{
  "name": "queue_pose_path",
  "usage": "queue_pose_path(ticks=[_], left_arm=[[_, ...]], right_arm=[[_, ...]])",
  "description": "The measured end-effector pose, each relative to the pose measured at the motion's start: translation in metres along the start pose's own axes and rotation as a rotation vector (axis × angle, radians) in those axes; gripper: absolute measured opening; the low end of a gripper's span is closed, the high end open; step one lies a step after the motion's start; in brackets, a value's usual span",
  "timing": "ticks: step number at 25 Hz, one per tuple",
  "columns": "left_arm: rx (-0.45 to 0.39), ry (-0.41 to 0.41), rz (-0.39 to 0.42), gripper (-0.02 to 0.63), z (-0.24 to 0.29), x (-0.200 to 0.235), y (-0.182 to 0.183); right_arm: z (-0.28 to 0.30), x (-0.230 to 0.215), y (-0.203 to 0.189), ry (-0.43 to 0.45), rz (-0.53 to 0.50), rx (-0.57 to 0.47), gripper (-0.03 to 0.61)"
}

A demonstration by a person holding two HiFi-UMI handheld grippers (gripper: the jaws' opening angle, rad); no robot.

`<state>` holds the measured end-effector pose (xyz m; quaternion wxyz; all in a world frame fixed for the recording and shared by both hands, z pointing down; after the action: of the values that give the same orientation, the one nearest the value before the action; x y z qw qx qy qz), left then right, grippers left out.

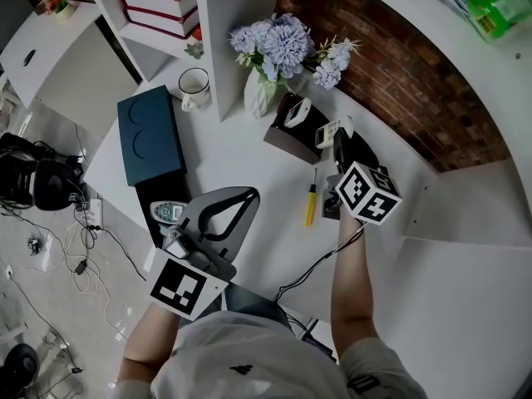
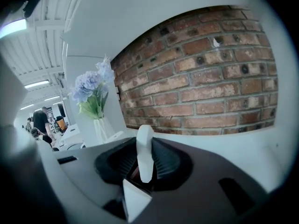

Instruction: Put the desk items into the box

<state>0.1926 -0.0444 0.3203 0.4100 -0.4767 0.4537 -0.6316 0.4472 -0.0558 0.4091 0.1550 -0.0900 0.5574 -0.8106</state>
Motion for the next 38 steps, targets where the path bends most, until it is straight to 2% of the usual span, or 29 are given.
queue_pose_path(ticks=[8, 14, 20, 26, 38], left_arm=[[-0.027, -0.073, 0.008, 0.012, -0.006, -0.019, 0.005], [-0.045, -0.134, 0.005, 0.012, -0.015, -0.039, 0.006], [-0.060, -0.148, 0.027, 0.012, -0.032, -0.046, 0.010], [-0.077, -0.091, 0.019, 0.012, -0.060, -0.036, 0.013], [-0.128, 0.107, 0.007, 0.012, -0.139, 0.007, 0.016]], right_arm=[[-0.060, 0.005, 0.031, -0.020, -0.026, -0.079, 0.103], [-0.113, 0.018, 0.039, -0.018, 0.004, -0.134, 0.103], [-0.135, 0.043, 0.046, 0.010, -0.004, -0.163, 0.103], [-0.133, 0.087, 0.052, 0.099, -0.016, -0.173, 0.103], [-0.106, 0.202, 0.059, 0.314, -0.083, -0.164, 0.103]])
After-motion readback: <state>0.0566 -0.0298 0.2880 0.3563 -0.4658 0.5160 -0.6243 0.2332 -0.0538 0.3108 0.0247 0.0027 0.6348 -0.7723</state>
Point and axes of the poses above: the fingertips, and each gripper's own axes: z forward along the fingers, x to its left, y out of its top, the point moved 2 cm from there along -z, backward along the fingers, and after that the axes turned 12 degrees about -z, right-handed, at the moved point
